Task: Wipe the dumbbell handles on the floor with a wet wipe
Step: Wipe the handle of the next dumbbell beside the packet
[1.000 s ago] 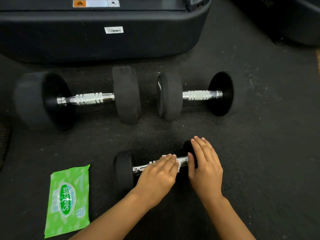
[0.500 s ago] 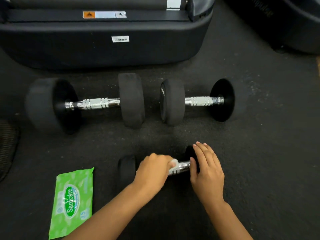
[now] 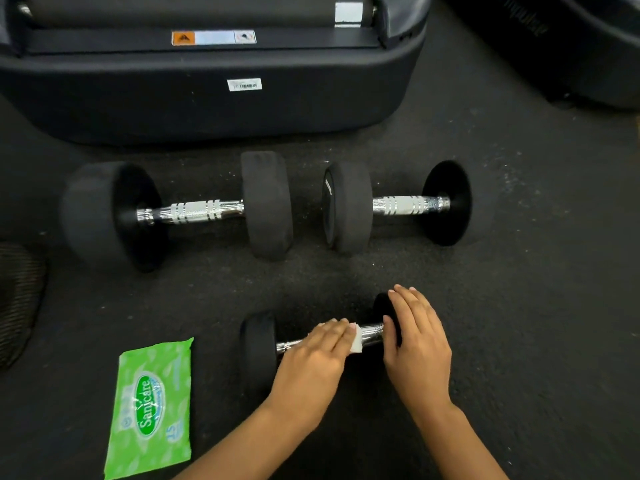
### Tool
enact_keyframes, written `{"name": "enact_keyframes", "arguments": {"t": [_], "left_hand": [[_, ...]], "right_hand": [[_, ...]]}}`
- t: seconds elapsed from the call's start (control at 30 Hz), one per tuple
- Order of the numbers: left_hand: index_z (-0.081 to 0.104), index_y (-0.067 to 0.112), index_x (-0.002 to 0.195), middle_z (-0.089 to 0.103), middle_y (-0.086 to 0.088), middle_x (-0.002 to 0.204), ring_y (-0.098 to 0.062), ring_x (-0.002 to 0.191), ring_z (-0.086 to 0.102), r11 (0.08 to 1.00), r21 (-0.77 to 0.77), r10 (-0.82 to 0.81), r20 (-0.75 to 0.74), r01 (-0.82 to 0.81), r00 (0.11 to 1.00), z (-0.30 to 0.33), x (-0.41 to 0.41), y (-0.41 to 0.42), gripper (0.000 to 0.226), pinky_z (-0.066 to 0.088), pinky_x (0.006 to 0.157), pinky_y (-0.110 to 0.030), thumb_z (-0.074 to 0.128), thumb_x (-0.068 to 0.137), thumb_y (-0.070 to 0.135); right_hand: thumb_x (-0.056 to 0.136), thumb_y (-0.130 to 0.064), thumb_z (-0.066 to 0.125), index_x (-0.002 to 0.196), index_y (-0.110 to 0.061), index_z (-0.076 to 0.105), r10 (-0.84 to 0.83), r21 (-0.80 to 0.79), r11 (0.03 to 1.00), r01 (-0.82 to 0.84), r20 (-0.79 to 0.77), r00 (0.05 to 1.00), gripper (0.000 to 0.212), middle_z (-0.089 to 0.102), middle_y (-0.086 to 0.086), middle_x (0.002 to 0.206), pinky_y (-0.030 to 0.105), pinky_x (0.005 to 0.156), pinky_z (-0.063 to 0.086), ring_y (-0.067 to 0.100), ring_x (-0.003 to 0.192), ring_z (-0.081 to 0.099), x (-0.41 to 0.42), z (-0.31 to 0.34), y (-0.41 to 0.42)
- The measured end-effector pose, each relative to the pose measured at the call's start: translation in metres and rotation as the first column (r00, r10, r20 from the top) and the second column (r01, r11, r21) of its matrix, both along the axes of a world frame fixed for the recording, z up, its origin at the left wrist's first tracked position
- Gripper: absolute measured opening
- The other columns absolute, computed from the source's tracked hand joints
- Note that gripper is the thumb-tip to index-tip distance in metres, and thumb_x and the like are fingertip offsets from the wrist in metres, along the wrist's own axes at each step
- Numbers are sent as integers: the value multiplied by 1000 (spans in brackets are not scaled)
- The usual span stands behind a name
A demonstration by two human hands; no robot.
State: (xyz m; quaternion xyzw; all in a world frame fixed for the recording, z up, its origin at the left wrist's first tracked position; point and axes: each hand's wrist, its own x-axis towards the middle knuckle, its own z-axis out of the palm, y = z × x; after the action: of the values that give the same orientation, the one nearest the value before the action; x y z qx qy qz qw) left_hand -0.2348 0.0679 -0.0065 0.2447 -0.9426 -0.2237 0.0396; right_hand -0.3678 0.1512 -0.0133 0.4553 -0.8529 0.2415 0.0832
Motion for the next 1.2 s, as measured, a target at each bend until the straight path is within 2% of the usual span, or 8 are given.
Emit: {"name": "enact_keyframes", "arguments": {"t": [0.23,0.4,0.5,0.6,0.77,0.9,1.07,1.2], "left_hand": [[54,11,129,54,-5,133,-18,124,49,993,115,22,-42,-18,999,8,-14,-10,44,34,104,-27,63,87,11],[67,11,113,68,-4,111,-15,101,65,992,-25,-124,16,124,992,16,3,-12,68,51,85,-26,88,49,6],[29,17,145,46,-2,141,-12,127,44,998,-16,-55,-5,55,998,29,6,-14,67,37,102,-24,62,87,12],[7,23,148,45,3,140,-8,123,47,999,6,47,-59,-47,997,33,13,-18,69,41,97,-23,51,94,23],[6,26,147,44,9,140,-4,120,48,995,71,75,-81,-70,994,50,25,-17,68,40,96,-19,50,95,29],[28,21,143,30,10,146,-7,136,25,998,12,62,-109,-61,992,47,54,-26,80,22,109,-30,70,77,40],[36,12,140,29,-2,150,-16,140,17,992,-114,55,62,-47,997,30,90,-35,99,12,111,-33,75,59,56],[25,12,144,26,0,151,-11,140,14,996,-47,78,28,-77,997,19,93,-31,102,6,111,-26,81,63,42]], "right_hand": [[87,-14,55,118,-4,60,-15,35,999,15,-4,1000,33,61,9,122,28,105,31,23,121,49,-1,3,-5],[92,-28,51,126,-12,55,42,90,995,-48,61,997,38,54,5,130,36,111,24,20,129,39,-4,7,2],[90,-44,44,122,-19,57,223,40,973,-227,79,972,42,54,-1,129,44,111,18,18,130,37,1,17,10],[87,-49,50,109,-22,59,343,-18,939,-343,52,938,36,60,-3,113,32,98,28,14,111,47,20,31,6],[86,-31,53,95,-22,59,385,-66,923,-379,137,913,14,56,-10,99,21,82,33,7,95,46,33,34,-8],[87,-20,53,91,-22,51,404,-81,914,-398,278,871,5,51,-11,105,13,86,36,0,99,44,34,32,-5],[74,10,66,98,-22,46,400,37,906,-422,252,881,45,58,-2,108,25,82,51,11,96,57,43,17,3],[74,6,70,123,-12,57,356,130,913,-386,203,912,54,59,1,124,29,102,39,15,119,51,48,4,3]]}}
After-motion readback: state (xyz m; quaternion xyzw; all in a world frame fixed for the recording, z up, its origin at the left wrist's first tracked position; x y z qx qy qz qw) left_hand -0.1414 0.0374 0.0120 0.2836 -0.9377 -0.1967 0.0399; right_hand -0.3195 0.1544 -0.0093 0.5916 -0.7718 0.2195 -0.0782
